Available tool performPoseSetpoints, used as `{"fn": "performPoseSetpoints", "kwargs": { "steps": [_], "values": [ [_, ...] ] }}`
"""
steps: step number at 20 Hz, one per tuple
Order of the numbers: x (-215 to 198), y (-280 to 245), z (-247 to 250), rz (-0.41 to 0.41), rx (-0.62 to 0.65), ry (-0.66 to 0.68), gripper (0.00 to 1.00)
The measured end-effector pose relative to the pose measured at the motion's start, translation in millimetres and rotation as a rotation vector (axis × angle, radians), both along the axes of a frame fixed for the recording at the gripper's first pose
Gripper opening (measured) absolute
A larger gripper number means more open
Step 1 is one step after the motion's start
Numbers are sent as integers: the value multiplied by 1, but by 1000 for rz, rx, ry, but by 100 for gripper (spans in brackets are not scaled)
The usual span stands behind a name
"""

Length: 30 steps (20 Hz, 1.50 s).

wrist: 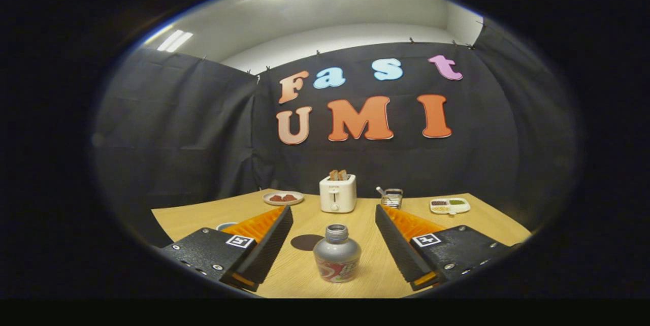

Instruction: Take the bottle from table, then pour the juice into the cup, finally place the bottle on the coaster

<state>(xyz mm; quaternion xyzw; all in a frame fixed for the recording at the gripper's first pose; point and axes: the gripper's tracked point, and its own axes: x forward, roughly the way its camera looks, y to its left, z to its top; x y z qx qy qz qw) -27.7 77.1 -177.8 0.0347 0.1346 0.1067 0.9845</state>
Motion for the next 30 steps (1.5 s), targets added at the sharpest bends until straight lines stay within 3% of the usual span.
{"fn": "performPoseSetpoints", "kwargs": {
  "steps": [9,21,23,27,30],
  "values": [
    [-5,3,-63,-2,-52,85,97],
    [-18,2,-138,-39,-23,251,97],
    [-20,-1,-143,-50,-32,264,95],
    [-17,0,-144,-66,-45,271,81],
    [-15,0,-140,-70,-79,268,79]
  ]
}}
